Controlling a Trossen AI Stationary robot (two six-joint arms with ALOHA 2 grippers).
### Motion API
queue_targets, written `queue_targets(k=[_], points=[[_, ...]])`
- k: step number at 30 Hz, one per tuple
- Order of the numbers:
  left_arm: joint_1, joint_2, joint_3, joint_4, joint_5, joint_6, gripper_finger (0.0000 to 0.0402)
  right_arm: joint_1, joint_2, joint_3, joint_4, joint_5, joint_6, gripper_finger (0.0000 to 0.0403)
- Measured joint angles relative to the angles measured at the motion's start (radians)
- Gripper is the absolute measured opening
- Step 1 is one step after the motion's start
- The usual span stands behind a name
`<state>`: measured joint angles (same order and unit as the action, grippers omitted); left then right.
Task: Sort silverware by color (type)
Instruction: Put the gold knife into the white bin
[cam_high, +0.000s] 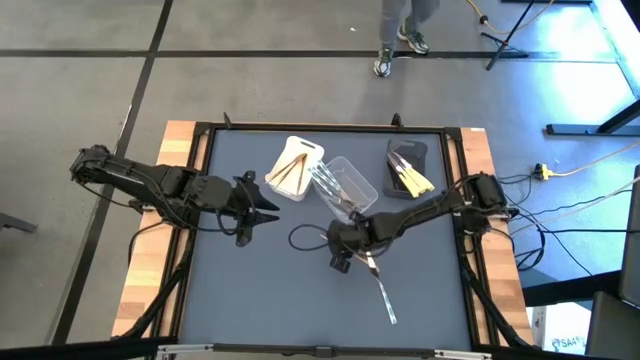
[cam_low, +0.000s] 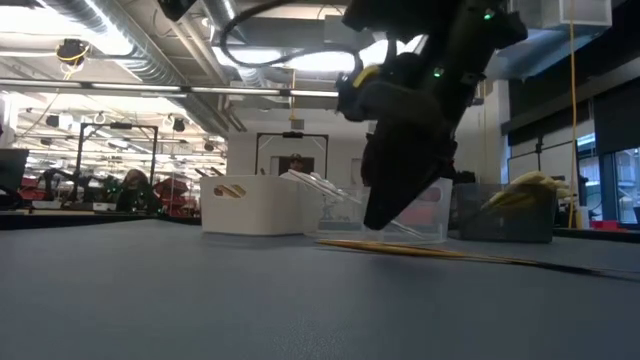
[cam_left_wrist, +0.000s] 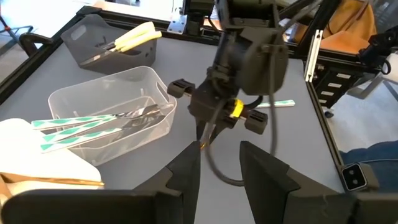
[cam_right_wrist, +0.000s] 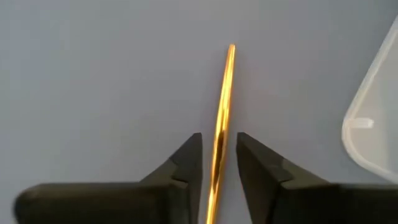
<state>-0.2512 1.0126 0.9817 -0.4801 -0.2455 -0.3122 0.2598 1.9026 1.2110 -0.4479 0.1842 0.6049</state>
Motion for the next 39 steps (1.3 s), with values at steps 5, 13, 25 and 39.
queue_targets(k=[5, 13, 25, 39], points=[[0.0, 0.0, 0.0, -0.006, 0.0, 0.0, 0.0105, -0.034, 0.0, 0.0, 0.0, -0.077, 0.0, 0.0135], [0.0, 0.0, 0.0, -0.006, 0.0, 0.0, 0.0106, -0.031, -0.001, -0.008, -0.022, -0.091, -0.007, 0.0158], [0.0, 0.0, 0.0, -0.006, 0.0, 0.0, 0.0106, -0.031, -0.003, -0.046, -0.016, -0.072, -0.01, 0.0158], [0.0, 0.001, 0.0, -0.006, 0.0, 0.001, 0.0106, -0.03, -0.003, -0.048, 0.002, -0.065, -0.008, 0.0158]])
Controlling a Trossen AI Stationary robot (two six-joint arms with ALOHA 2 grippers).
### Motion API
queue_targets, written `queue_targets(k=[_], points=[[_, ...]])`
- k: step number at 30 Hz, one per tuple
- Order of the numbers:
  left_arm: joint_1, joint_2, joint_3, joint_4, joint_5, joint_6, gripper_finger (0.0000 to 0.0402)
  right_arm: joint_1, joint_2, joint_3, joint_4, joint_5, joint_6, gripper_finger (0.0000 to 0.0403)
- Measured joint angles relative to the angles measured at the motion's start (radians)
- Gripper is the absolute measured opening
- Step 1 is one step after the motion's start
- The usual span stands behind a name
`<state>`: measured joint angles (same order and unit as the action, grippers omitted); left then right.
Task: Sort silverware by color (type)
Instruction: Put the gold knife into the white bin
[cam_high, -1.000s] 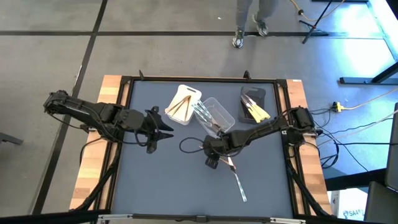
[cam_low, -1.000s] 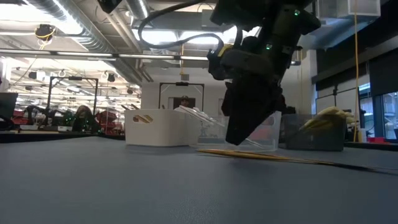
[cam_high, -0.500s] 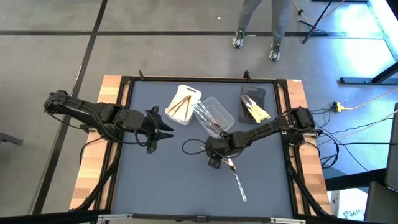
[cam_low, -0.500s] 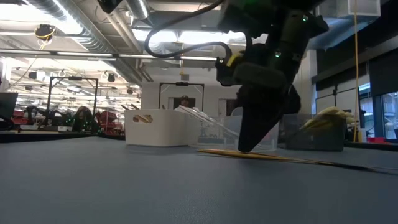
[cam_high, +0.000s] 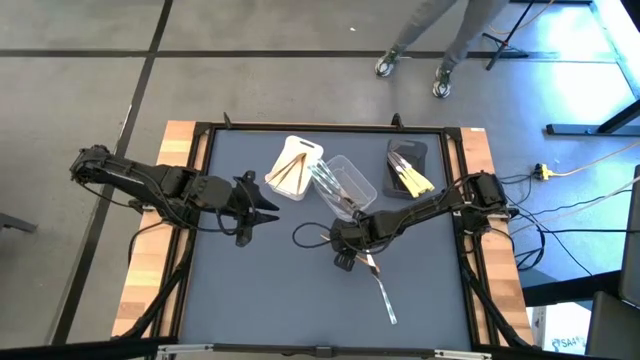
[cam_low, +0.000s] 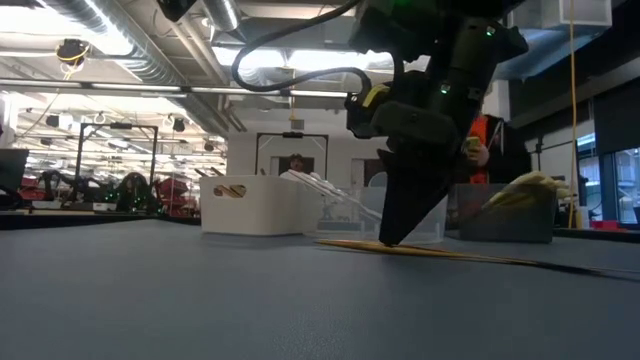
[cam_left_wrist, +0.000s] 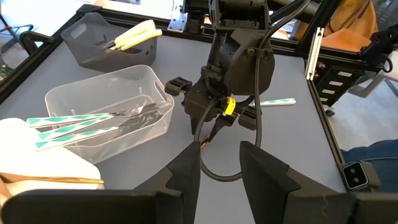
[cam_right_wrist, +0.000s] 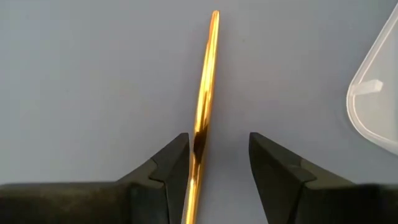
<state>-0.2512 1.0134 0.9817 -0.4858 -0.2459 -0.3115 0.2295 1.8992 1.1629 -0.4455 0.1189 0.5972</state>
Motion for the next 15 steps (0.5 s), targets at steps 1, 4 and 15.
queue_targets(k=[1, 4, 15], points=[[0.0, 0.0, 0.0, 0.0, 0.0, 0.0, 0.0106, 0.0, 0.0, 0.0, 0.001, -0.001, 0.0, 0.0158], [0.0, 0.0, 0.0, 0.0, 0.0, 0.0, 0.0106, 0.0, 0.0, 0.0, 0.001, -0.005, 0.0, 0.0158], [0.0, 0.0, 0.0, 0.0, 0.0, 0.0, 0.0106, 0.007, 0.002, 0.0, -0.012, -0.054, 0.002, 0.0158]])
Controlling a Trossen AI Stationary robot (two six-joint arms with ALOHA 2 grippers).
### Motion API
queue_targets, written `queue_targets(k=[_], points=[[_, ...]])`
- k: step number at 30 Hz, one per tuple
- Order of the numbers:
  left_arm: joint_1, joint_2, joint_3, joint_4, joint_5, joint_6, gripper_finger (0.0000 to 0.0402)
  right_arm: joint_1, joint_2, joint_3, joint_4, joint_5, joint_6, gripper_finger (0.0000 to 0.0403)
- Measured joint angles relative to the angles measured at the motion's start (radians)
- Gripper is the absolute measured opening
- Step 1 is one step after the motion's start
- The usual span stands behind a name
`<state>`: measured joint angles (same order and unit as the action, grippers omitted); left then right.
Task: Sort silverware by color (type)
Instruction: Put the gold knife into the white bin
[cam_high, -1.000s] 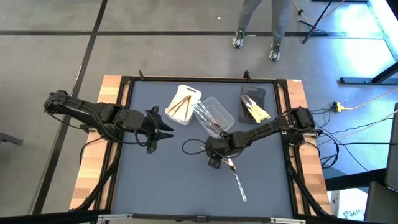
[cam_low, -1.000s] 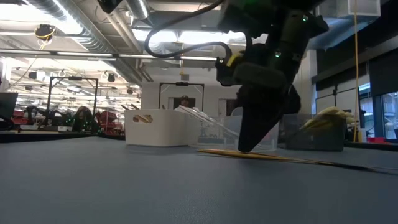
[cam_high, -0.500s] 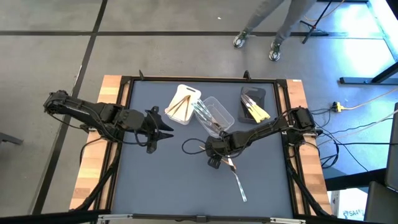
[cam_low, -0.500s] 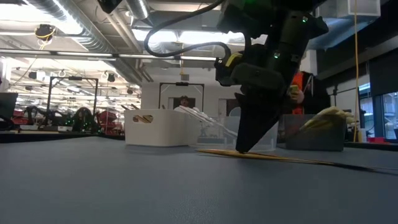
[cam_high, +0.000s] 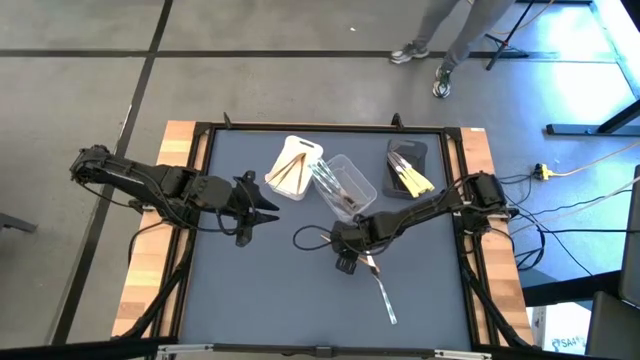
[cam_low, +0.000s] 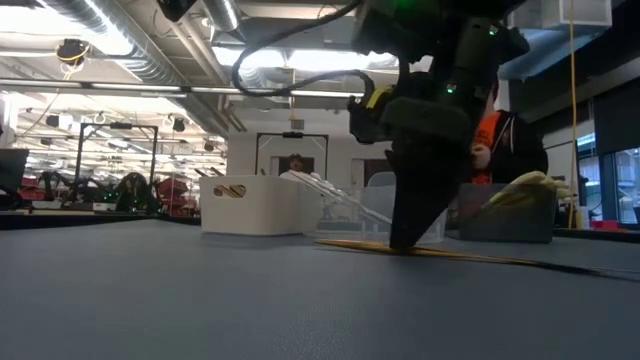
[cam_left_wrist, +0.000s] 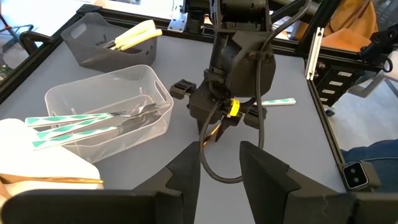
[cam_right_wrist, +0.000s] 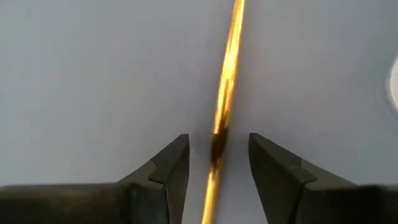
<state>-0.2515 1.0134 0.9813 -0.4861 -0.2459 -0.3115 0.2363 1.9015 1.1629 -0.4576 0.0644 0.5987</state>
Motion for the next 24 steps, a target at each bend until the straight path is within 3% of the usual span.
queue_targets(k=[13, 24], points=[[0.0, 0.0, 0.0, 0.0, 0.0, 0.0, 0.0106, -0.001, 0.002, 0.0, 0.003, 0.065, -0.001, 0.0158], [0.0, 0.0, 0.0, -0.004, -0.001, 0.0, 0.0106, 0.0, 0.045, 0.004, 0.039, 0.056, -0.002, 0.0158]])
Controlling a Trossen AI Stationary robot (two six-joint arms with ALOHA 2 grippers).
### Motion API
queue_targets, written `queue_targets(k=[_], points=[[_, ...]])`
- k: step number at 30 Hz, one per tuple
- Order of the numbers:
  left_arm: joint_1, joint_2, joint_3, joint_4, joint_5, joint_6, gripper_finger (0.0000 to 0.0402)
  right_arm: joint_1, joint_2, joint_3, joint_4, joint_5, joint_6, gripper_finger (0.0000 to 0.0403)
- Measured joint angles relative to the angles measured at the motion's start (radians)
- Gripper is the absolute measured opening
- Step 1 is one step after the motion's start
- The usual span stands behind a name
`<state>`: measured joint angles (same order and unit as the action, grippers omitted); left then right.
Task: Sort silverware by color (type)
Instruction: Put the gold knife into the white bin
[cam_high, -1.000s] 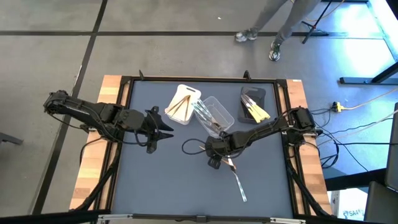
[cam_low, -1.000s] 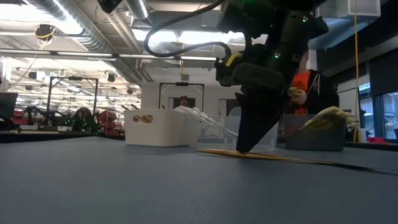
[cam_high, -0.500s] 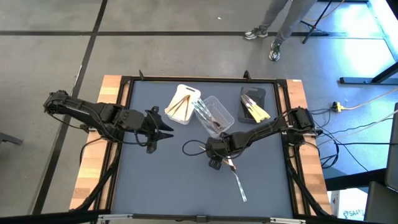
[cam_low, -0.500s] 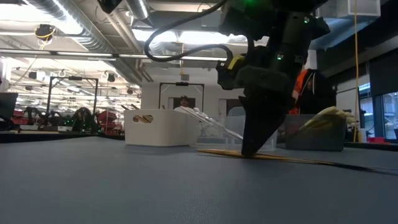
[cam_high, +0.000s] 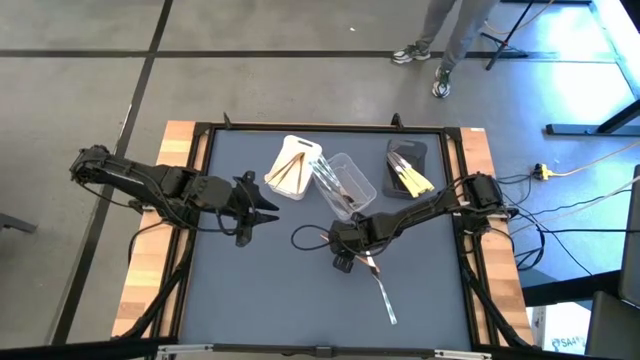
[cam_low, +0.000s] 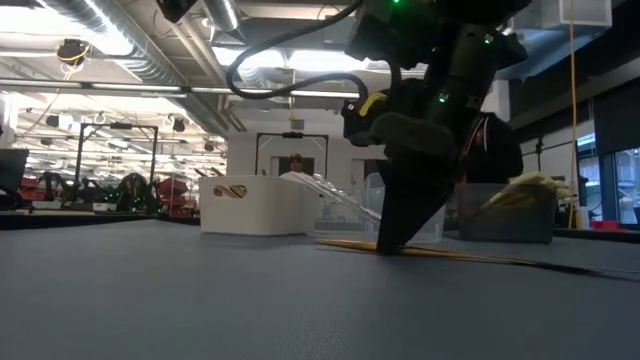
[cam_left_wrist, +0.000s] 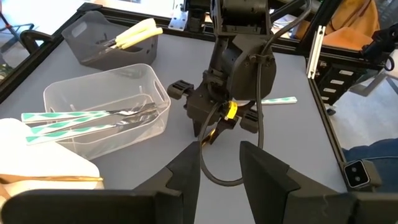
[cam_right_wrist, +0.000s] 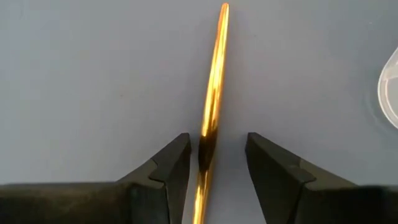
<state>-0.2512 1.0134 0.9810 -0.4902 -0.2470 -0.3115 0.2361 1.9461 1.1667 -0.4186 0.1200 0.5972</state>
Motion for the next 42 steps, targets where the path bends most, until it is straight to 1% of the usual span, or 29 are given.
queue_targets(k=[5, 7, 17, 26, 39, 42], points=[[0.0, 0.0, 0.0, 0.0, 0.0, 0.0, 0.0106, 0.0, 0.002, 0.0, 0.0, 0.002, 0.0, 0.0157], [0.0, 0.0, 0.0, 0.0, -0.003, 0.0, 0.0106, 0.0, 0.002, 0.0, -0.001, 0.002, 0.0, 0.0151], [0.0, 0.0, 0.0, 0.0, -0.003, 0.0, 0.0106, 0.0, 0.004, -0.001, 0.008, -0.007, 0.0, 0.0058], [0.0, 0.0, 0.0, 0.001, -0.003, 0.0, 0.0106, -0.001, 0.005, -0.003, 0.017, -0.036, 0.0, 0.0007], [0.0, 0.0, 0.0, 0.001, -0.003, 0.0, 0.0106, -0.001, 0.005, 0.002, 0.019, -0.064, -0.001, 0.0004], [0.0, 0.0, 0.0, 0.001, -0.003, 0.0, 0.0106, -0.001, 0.007, 0.019, 0.011, -0.069, -0.03, 0.0005]])
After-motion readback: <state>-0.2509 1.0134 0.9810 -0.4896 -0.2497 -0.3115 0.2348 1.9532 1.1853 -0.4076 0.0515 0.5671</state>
